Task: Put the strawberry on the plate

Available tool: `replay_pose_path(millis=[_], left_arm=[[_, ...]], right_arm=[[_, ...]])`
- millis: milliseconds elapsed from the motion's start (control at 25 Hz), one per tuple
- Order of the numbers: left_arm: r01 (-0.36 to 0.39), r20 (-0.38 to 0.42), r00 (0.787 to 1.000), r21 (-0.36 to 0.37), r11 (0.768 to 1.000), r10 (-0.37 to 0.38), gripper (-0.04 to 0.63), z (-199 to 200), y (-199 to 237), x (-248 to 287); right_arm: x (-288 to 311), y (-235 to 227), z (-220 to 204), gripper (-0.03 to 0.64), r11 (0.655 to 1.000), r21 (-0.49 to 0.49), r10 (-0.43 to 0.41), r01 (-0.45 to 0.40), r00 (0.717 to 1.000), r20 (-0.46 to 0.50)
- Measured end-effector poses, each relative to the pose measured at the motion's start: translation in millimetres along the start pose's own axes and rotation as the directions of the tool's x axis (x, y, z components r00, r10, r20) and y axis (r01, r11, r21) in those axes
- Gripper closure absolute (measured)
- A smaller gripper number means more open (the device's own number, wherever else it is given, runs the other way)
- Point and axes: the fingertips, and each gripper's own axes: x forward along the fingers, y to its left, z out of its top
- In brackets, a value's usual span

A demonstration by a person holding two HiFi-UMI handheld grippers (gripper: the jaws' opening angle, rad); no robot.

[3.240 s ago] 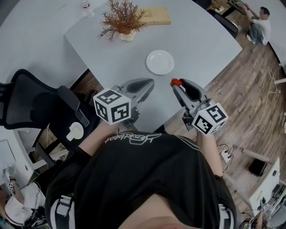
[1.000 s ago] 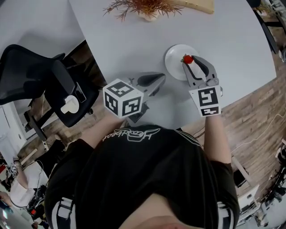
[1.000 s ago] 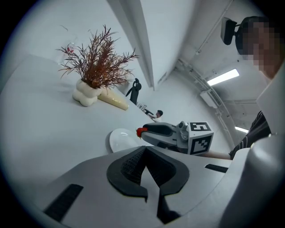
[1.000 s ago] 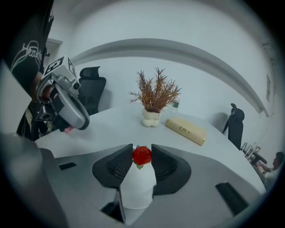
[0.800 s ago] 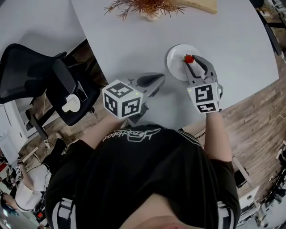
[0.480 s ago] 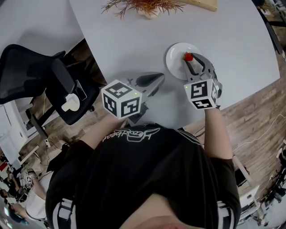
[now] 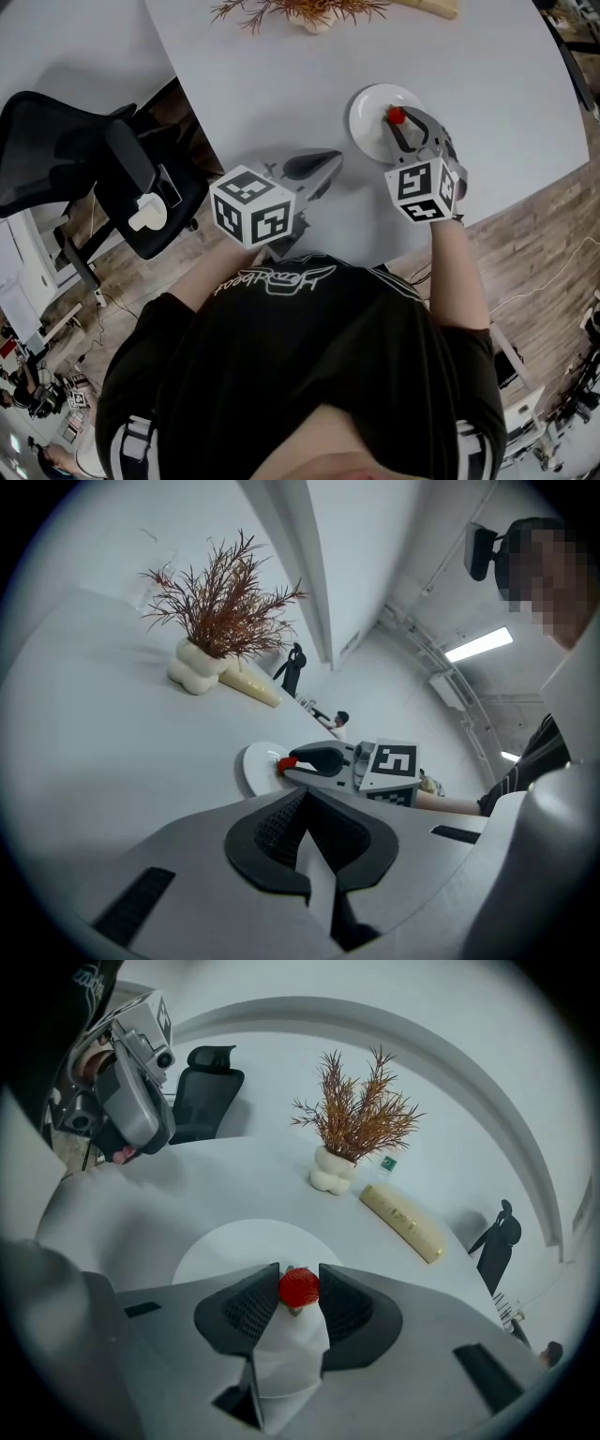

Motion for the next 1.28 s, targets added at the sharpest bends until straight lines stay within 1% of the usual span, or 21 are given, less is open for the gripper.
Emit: replay_pose_path(millis=[240,400,480,720,840,1040,1280], left_arm=[[-0.003,0.000,1.000,0.000,1.000,0.003,0.589,-0.7,2.1,-2.6],[-0.007,-0.011,1.000,0.012,1.000,0.008,0.589,-2.7,2.0,-3.3],[-0.007,-0.012,1.000,0.013,1.000,0.007,0.589,-2.6,2.2,-4.0],[-0.009,-0.003,1.000,0.013,1.000,0.009,0.589,-0.5,1.8,-6.5],[-0.009,0.003,1.000,0.016,1.000,0.009,0.589,0.9,2.7,-7.4],[0.009,0.029,1.000,0.019,1.000,-0.010,0.589,7.0,-2.4,-12.2],[0.047,0.046,0.998,0.061,0.997,-0.050,0.589,16.0,-19.2,-27.2]], right_arm=[[1.9,0.0,0.3,0.494,1.000,-0.005,0.009,-0.009,1.000,0.005],[2.6,-0.7,0.7,0.494,1.000,-0.006,0.001,-0.001,1.000,0.006],[3.0,0.9,1.6,0.494,1.000,-0.004,0.011,-0.011,1.000,0.007],[1.8,1.8,3.2,0.479,1.000,0.000,0.019,-0.019,1.000,0.006],[1.4,1.4,4.0,0.460,1.000,0.021,0.020,-0.020,1.000,0.012],[-12.0,-1.0,7.0,0.454,0.999,0.046,0.004,-0.004,1.000,0.010],[-52.1,1.5,23.3,0.454,0.993,0.109,-0.047,0.043,0.998,0.035]])
